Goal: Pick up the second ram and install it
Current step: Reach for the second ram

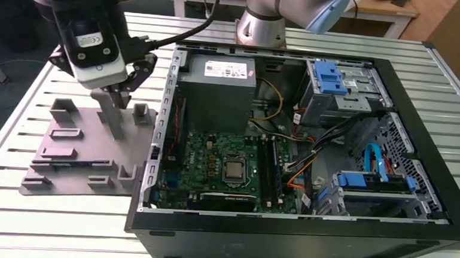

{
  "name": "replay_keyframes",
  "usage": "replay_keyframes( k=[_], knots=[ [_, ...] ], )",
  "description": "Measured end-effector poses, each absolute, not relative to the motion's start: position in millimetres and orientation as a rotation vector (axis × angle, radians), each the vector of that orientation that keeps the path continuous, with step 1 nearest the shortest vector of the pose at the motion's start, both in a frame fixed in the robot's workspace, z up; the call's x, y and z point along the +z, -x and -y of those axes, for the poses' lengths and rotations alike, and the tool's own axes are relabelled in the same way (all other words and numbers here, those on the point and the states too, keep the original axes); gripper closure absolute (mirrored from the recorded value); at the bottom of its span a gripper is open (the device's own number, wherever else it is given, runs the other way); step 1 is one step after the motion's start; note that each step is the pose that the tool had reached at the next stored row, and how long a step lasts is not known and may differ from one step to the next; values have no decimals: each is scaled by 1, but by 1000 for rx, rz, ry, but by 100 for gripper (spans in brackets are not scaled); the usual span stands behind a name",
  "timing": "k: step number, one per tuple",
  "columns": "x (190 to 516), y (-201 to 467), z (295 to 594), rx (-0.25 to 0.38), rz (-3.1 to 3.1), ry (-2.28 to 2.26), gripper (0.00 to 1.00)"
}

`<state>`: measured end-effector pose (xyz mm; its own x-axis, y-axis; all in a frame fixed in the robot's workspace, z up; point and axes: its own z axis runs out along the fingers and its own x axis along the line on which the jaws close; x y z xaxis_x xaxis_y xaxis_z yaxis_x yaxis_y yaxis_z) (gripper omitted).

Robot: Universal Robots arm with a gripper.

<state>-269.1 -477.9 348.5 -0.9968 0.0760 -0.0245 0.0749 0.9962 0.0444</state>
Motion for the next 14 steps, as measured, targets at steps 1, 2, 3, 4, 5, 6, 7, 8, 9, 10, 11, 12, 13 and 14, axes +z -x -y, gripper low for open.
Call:
replay_keyframes(
  k=[1, 2, 3, 4, 5, 6, 7, 8, 9, 10, 11, 12, 13, 14],
  knots=[
    [348, 271, 479, 68, -3113, -118, 93],
    [347, 273, 481, 67, -3113, -118, 93],
    [346, 275, 482, 68, -3113, -117, 93],
    [344, 278, 483, 68, -3113, -117, 93],
    [343, 281, 484, 68, -3113, -117, 93],
    [342, 285, 485, 68, -3113, -117, 93],
    [342, 287, 486, 68, -3113, -117, 93],
    [341, 289, 486, 67, -3113, -117, 93],
    [339, 291, 487, 68, -3114, -117, 93],
    [337, 292, 487, 68, -3117, -117, 93],
    [336, 292, 488, 67, -3123, -115, 93],
    [336, 293, 488, 67, -3130, -114, 93],
    [335, 293, 488, 67, -3137, -112, 93],
    [334, 294, 489, 67, -3143, -109, 93]
  ],
)
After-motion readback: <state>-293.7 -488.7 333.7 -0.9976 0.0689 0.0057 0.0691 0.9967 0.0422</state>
